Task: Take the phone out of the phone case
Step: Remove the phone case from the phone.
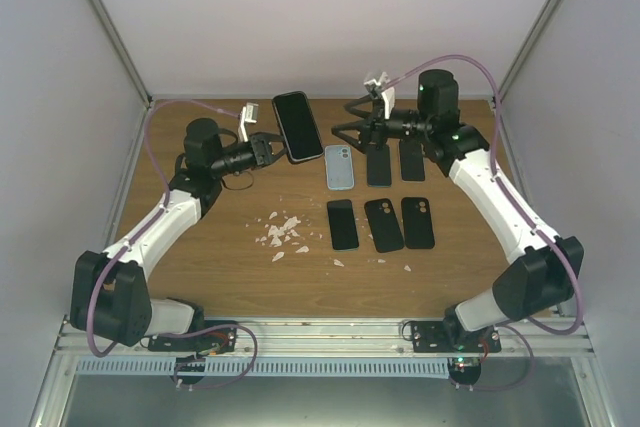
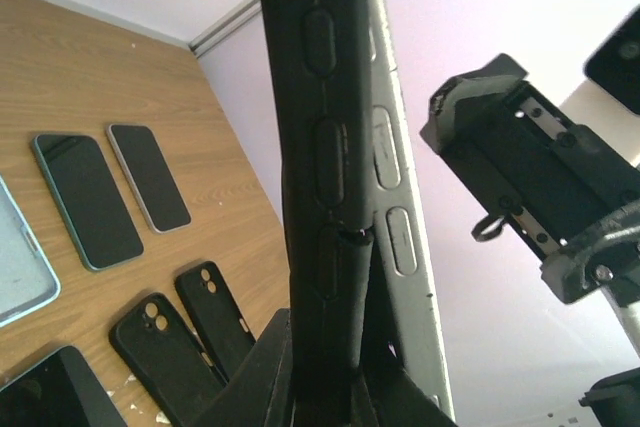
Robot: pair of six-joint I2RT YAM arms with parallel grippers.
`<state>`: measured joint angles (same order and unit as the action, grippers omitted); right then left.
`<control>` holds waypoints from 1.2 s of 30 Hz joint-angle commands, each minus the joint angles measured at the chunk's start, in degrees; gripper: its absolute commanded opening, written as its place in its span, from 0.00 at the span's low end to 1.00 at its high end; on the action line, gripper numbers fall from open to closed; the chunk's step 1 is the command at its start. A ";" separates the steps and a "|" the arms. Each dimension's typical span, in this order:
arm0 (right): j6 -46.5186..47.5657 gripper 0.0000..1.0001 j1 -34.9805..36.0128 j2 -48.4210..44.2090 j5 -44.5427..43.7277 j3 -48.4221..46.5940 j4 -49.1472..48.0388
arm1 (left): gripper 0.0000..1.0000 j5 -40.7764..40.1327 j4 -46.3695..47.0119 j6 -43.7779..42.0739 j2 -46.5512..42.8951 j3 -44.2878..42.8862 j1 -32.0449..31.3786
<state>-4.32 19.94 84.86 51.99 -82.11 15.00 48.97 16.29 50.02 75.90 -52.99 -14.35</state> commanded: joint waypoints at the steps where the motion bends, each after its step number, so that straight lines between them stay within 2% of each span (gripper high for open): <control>1: 13.18 0.85 4.07 -2.07 -10.71 -2.71 6.21 | 0.00 -0.70 5.59 3.02 -0.47 0.82 0.77; 8: 23.90 0.85 11.70 -2.79 -24.20 -1.43 7.99 | 0.00 -1.13 5.75 5.83 0.94 0.70 1.08; 20: 33.63 0.82 20.95 -2.51 -40.31 1.86 5.11 | 0.00 -1.85 4.99 9.51 1.87 1.27 1.36; 36: 42.61 0.69 28.72 -1.58 -56.05 6.25 -2.27 | 0.00 -1.38 4.33 12.45 2.41 1.29 1.39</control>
<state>35.46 46.92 83.29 1.74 -76.69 16.82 47.27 15.62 61.89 78.37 -51.40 -13.34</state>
